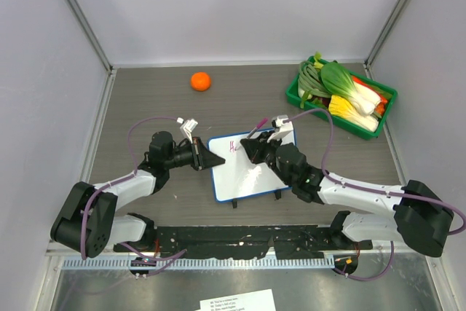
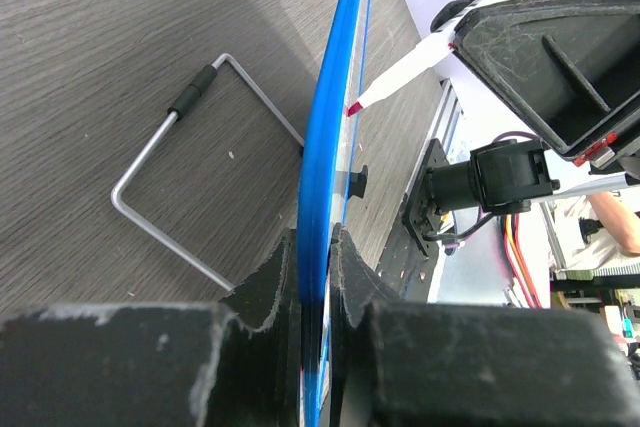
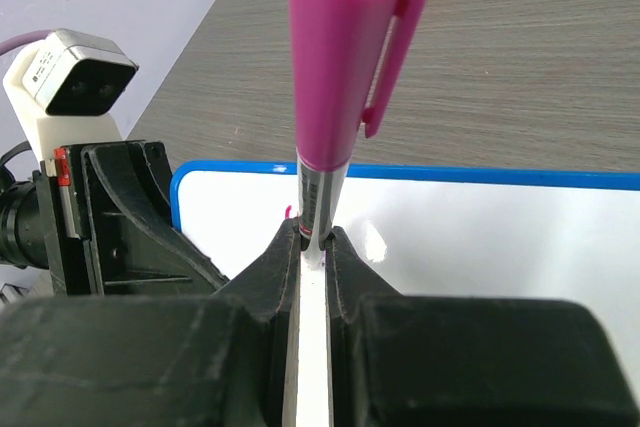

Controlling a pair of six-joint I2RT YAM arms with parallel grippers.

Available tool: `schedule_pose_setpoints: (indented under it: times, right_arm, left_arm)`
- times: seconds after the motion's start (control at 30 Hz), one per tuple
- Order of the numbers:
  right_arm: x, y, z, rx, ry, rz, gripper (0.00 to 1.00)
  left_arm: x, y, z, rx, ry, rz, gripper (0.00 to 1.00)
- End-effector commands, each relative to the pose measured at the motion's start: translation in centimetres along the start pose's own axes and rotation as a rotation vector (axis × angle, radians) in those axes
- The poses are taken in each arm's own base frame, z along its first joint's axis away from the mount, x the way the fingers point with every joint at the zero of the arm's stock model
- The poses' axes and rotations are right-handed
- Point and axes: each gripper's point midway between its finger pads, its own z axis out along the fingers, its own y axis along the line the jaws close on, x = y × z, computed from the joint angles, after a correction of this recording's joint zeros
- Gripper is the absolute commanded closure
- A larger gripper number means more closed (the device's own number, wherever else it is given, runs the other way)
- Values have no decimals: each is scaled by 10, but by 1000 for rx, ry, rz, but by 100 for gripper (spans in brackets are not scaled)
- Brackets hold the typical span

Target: Write a sentence on the whiteboard

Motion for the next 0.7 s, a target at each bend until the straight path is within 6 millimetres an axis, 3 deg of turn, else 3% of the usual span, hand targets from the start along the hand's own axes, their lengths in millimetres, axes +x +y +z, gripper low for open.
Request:
schedule_pose_setpoints:
  times: [0.0,0.23,0.4,0.67]
  right_arm:
    - [3,-11,-6,38,6,-10,99]
    - [1,-22,-8,85,-11,-16,99]
    - [-12,-22,-7,105,-52,-3,99]
    - [-25,-8,2,71,-78,3,100]
  left_arm:
    - [18,50,-5,-198,24,41,100]
    - [18,50,-5,-198,24,41,100]
    - [18,51,-5,-200,26,39,100]
    - [18,51,-5,-198,25,39,100]
